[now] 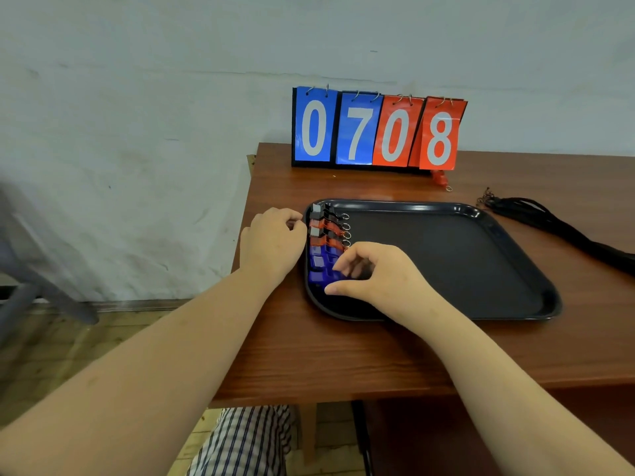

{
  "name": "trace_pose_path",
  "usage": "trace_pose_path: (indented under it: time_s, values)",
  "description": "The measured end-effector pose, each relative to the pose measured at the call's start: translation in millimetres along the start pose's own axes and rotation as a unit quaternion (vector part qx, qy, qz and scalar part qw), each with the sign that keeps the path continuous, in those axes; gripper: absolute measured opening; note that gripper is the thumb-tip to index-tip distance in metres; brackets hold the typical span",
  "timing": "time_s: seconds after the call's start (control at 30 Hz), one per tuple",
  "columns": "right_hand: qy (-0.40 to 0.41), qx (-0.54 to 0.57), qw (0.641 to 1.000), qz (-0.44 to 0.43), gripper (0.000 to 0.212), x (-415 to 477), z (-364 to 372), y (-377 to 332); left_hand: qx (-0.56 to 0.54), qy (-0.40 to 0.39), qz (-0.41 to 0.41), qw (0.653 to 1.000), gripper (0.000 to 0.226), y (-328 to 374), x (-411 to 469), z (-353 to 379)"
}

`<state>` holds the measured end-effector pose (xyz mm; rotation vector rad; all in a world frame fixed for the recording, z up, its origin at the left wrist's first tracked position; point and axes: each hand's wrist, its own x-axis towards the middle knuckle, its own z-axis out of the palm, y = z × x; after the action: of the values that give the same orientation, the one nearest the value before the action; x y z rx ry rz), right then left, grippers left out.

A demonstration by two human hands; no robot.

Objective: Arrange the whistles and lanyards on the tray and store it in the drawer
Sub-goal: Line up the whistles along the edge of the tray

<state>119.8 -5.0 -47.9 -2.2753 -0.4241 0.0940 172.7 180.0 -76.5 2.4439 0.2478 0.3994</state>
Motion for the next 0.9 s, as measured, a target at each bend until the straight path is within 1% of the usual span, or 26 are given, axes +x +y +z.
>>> trace_pose_path:
  time_s: [0.27,0.43,0.9]
  values:
    - [0.026,-0.024,0.999,-0.012,0.027,-0.8,4.3,8.0,0.003,-0.002,0.001,1.0,0.033,0.0,0.4,0.8]
    - [0.042,-0.064,0.997,-0.02,0.027,-1.8,7.0,5.2,0.002,-0.002,0.0,1.0,0.033,-0.8,1.3,1.7]
    - [0.036,-0.078,0.996,-0.022,0.026,-1.9,6.9,2.3,-0.005,-0.003,0.004,1.0,0.033,-2.8,1.9,3.7]
